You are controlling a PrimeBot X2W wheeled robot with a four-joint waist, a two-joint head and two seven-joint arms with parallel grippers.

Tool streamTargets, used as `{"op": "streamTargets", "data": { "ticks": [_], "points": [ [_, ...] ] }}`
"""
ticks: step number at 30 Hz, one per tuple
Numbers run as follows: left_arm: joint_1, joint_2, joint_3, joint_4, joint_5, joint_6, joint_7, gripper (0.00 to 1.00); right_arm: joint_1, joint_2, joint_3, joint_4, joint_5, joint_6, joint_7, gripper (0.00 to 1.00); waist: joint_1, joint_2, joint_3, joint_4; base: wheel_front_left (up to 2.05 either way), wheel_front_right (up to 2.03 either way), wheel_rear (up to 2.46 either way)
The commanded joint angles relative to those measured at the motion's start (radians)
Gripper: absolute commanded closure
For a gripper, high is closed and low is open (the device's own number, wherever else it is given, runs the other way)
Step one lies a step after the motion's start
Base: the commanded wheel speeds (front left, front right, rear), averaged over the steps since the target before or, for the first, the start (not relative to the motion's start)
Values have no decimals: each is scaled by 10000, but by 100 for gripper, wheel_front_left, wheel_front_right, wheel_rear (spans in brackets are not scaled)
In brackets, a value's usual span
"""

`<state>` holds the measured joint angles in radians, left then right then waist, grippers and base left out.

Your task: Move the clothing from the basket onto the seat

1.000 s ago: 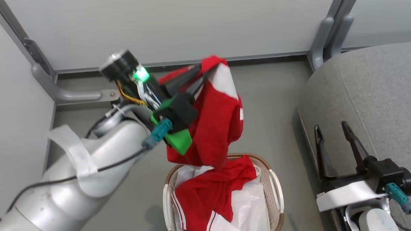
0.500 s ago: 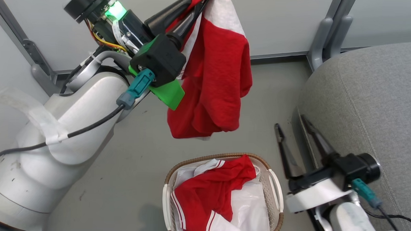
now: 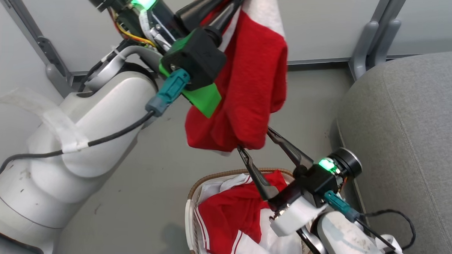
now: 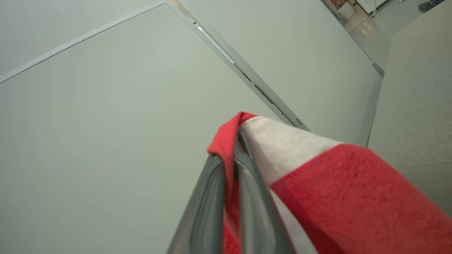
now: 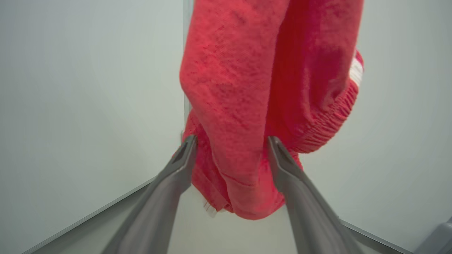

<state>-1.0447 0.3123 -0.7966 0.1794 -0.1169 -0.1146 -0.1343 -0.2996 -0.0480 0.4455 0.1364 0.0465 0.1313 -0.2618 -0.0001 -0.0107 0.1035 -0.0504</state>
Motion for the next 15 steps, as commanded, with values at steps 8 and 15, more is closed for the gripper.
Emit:
{"op": "streamTargets", "data": {
  "ticks": [8,15],
  "points": [
    [-88,-291,-354,-546,-249,-48,230,100,-746,-47,-266,114,-121,-10,-49,53,1,107,1,323,0,0,0],
    [584,-49,-360,-622,-515,145,162,100,-573,-40,-851,-38,108,-10,-49,100,1,107,-5,361,0,0,0]
  ]
}}
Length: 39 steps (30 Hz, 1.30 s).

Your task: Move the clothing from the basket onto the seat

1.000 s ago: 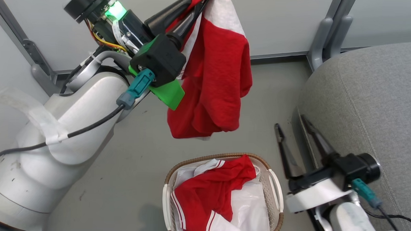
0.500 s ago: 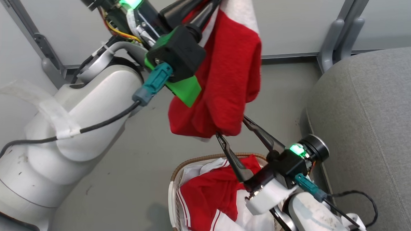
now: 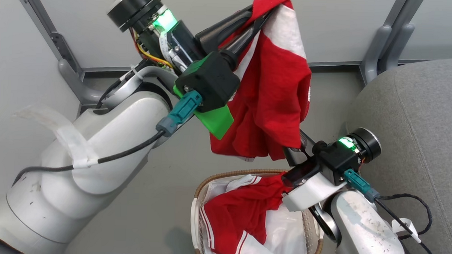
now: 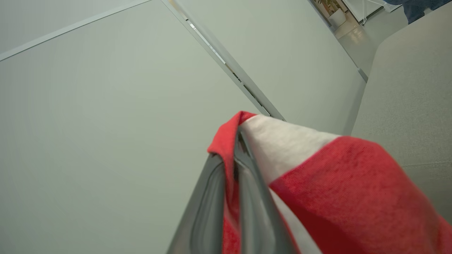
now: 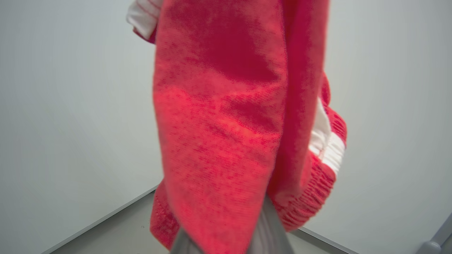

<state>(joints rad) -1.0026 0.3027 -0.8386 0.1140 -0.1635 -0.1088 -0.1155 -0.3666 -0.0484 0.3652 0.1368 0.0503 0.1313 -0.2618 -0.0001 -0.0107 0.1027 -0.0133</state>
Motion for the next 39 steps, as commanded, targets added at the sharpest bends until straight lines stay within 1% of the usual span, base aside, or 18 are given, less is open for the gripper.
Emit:
{"op": "streamTargets", "data": {
  "ticks": [1,7,8,9,10,11,14,17,20,29,34,39],
  "points": [
    [308,91,89,88,-132,123,-71,100,123,-37,-112,-68,91,-10,-49,100,1,107,6,-23,0,0,0],
    [1374,205,515,675,-1001,467,-591,100,285,-37,-506,-279,219,-10,-49,100,1,107,81,-112,0,0,0],
    [1592,217,603,843,-1166,551,-752,76,283,-37,-597,-325,243,-10,-49,100,1,107,103,-133,0,0,0],
    [1748,231,657,974,-1209,618,-893,56,282,-37,-688,-362,255,-10,-49,100,1,107,123,-148,0,0,0],
    [1967,215,710,1128,-1302,665,-1059,7,286,-35,-811,-389,267,-10,-49,100,1,107,145,-166,0,0,0],
    [2169,188,774,1275,-1422,694,-1169,0,298,-35,-917,-410,289,-10,-49,100,1,107,160,-180,0,0,0],
    [2815,44,939,1729,-1772,742,-1422,0,360,-35,-1328,-417,362,-10,-49,100,1,107,189,-228,0,0,0],
    [3498,-92,1067,2112,-1960,695,-1500,0,400,-34,-1692,-458,388,-10,-49,100,1,107,212,-270,0,0,0],
    [4078,-286,1386,2146,-2077,689,-1506,0,452,-32,-1896,-508,366,-10,-49,100,1,107,230,-318,0,0,0],
    [6183,-720,2450,2044,-1747,376,-1502,0,707,-34,-2327,-784,237,-10,-49,100,1,107,156,-451,0,0,0],
    [6901,-1152,2889,2039,-1484,211,-1503,0,924,-34,-2613,-836,114,-10,-49,100,1,107,118,-418,0,0,0],
    [7419,-1502,3179,2022,-922,63,-1504,0,1198,-34,-2885,-729,45,-10,-49,100,1,107,112,-409,0,0,0]
  ]
}}
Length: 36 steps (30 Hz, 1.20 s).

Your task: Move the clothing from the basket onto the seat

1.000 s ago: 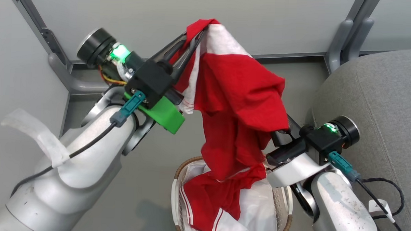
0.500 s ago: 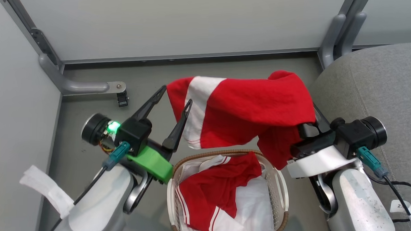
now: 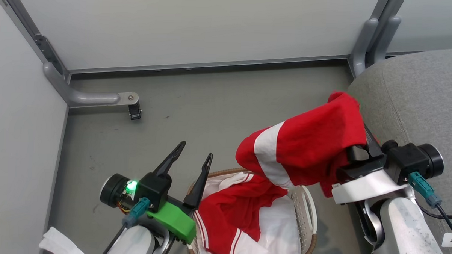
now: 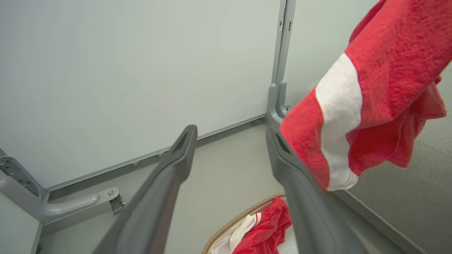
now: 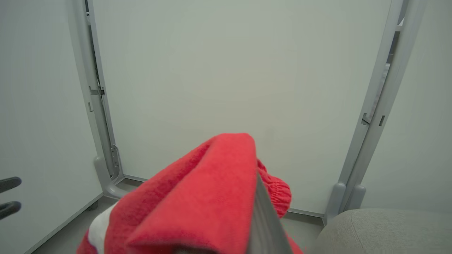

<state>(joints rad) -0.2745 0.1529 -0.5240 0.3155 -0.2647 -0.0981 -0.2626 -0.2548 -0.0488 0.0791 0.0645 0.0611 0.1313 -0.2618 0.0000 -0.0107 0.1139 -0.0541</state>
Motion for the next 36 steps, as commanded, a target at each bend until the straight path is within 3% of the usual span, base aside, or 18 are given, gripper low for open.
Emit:
{"op": "streamTargets", "data": {
  "ticks": [1,10,20,25,36],
  "points": [
    [211,-48,77,16,143,-62,-32,0,137,-30,-60,12,-64,-10,-49,100,0,107,3,-6,0,0,0],
    [753,-557,492,7,680,-249,-34,0,543,-30,-290,179,49,-10,-49,100,0,107,16,-36,0,0,0],
    [813,-682,623,-29,962,-321,-34,0,565,-30,-603,266,45,-10,-49,100,0,107,97,-188,0,0,0],
    [698,-624,670,-139,1116,-333,-21,0,376,-32,-685,215,102,-10,-49,100,0,107,341,-722,0,0,0],
    [170,-266,426,-239,1194,-341,-21,0,212,-25,-751,232,544,-10,-49,100,0,107,1080,-2762,0,0,0]
  ]
}}
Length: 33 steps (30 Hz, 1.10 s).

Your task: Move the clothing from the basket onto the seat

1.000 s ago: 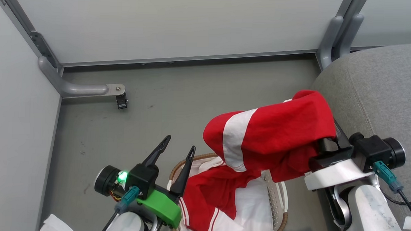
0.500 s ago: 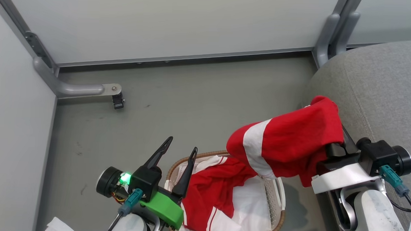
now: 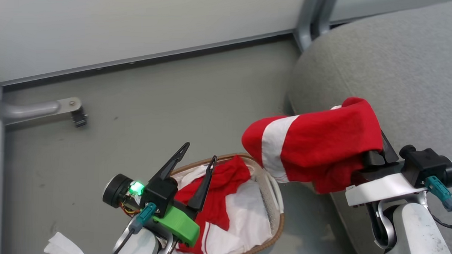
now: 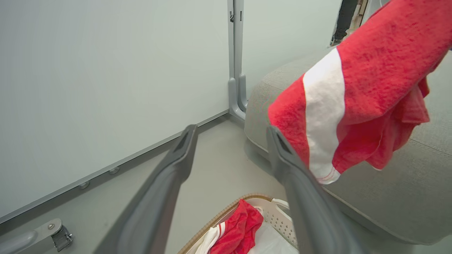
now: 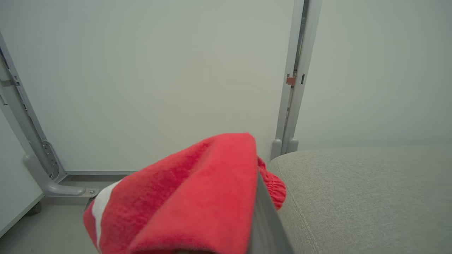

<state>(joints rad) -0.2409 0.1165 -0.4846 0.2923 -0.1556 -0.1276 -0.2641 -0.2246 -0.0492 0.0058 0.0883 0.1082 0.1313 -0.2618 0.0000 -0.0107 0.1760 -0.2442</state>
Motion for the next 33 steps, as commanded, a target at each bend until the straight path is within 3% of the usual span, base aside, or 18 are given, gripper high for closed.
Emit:
{"op": "streamTargets", "data": {
  "ticks": [1,8,14,24,31,33],
  "points": [
    [-206,137,11,-1,99,-46,-5,0,-99,-22,-15,-6,119,-10,-49,100,0,107,514,-1024,0,0,0],
    [-437,389,-206,66,134,-45,-6,0,-95,-20,-133,27,432,-10,-49,100,0,107,890,-1959,0,0,0],
    [-617,500,-401,20,156,-44,-6,0,-226,-20,-300,84,500,-10,-49,100,0,107,1178,-2142,0,0,0],
    [-1359,754,-793,-181,318,-39,-6,0,-2461,-22,-1629,338,-232,-10,-49,100,0,107,2445,-1387,0,0,0],
    [-2525,1041,-1320,-466,539,-39,-6,0,-5487,-46,-3564,828,-2200,-10,-48,100,0,107,3979,-405,0,0,0],
    [-2849,1086,-1426,-572,586,-39,-6,0,-6346,-386,-4189,1068,-2514,-12,-49,100,0,107,4384,-171,0,0,0]
  ]
}}
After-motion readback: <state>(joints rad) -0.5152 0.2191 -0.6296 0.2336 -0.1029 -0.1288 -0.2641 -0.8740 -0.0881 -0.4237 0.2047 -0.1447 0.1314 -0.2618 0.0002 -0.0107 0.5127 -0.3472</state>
